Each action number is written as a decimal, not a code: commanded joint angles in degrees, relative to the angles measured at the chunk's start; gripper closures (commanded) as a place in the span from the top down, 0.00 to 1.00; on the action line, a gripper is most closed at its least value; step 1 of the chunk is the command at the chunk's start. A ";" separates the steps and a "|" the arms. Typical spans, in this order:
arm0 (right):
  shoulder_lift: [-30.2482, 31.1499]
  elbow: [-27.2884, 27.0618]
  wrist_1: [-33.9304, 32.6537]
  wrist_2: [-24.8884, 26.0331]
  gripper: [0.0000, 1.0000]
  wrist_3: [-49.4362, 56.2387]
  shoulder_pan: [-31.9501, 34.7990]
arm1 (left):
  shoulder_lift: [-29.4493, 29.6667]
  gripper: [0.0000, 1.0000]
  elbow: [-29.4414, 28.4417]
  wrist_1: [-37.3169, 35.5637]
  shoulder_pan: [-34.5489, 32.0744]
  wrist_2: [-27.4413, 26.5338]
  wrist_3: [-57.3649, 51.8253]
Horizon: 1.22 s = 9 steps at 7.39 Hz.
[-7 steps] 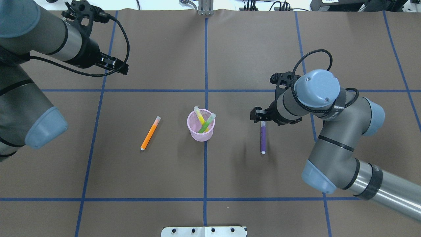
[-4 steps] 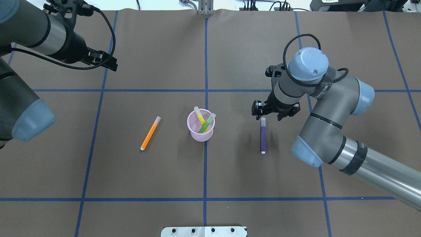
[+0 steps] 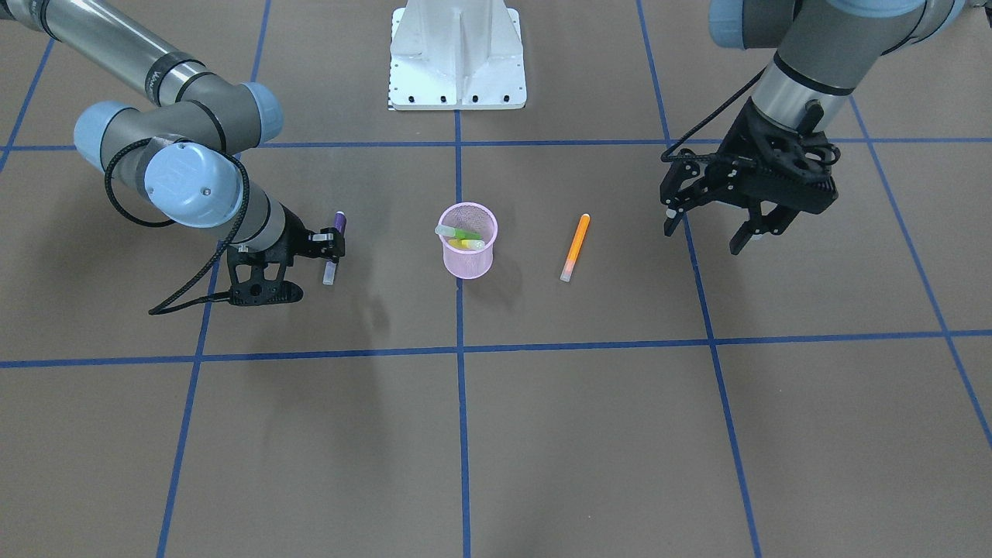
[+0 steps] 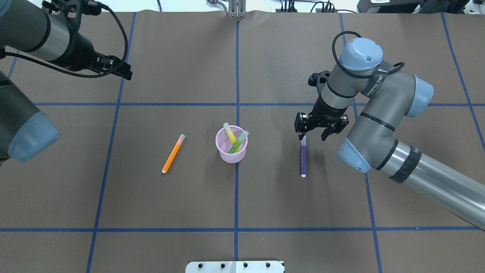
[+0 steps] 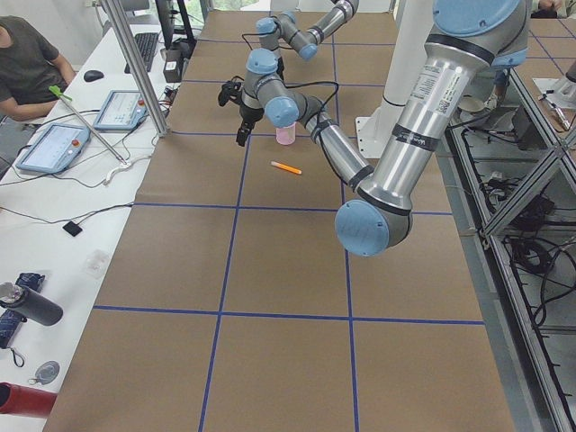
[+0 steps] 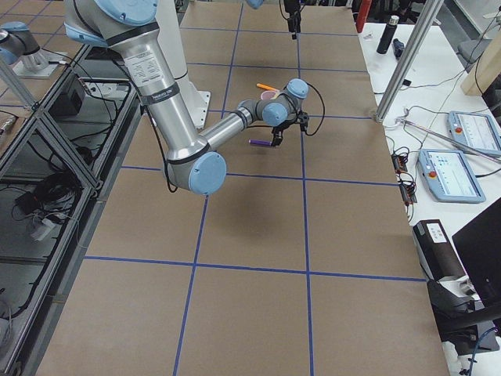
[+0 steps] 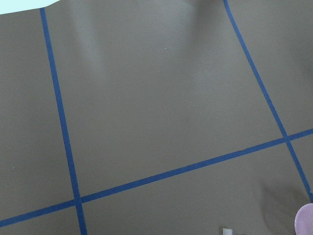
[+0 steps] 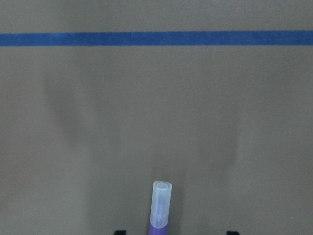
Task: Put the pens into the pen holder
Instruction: 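Lower the right gripper and grasp the purple marker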
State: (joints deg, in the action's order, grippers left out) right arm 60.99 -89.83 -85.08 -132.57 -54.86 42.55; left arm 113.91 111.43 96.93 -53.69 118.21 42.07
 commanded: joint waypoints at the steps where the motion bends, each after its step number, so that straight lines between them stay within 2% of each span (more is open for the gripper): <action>1: -0.09 0.18 0.00 -0.23 0.75 -0.33 -1.06 | 0.00 0.88 0.10 0.01 0.08 0.00 0.03; 9: -0.26 2.28 0.53 -0.15 0.77 -4.46 -3.00 | 0.00 0.89 0.37 0.10 0.43 0.09 0.12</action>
State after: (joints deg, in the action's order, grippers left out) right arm 60.76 -87.87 -84.63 -132.70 -58.87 39.88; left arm 113.91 111.71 97.03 -53.31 118.27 42.18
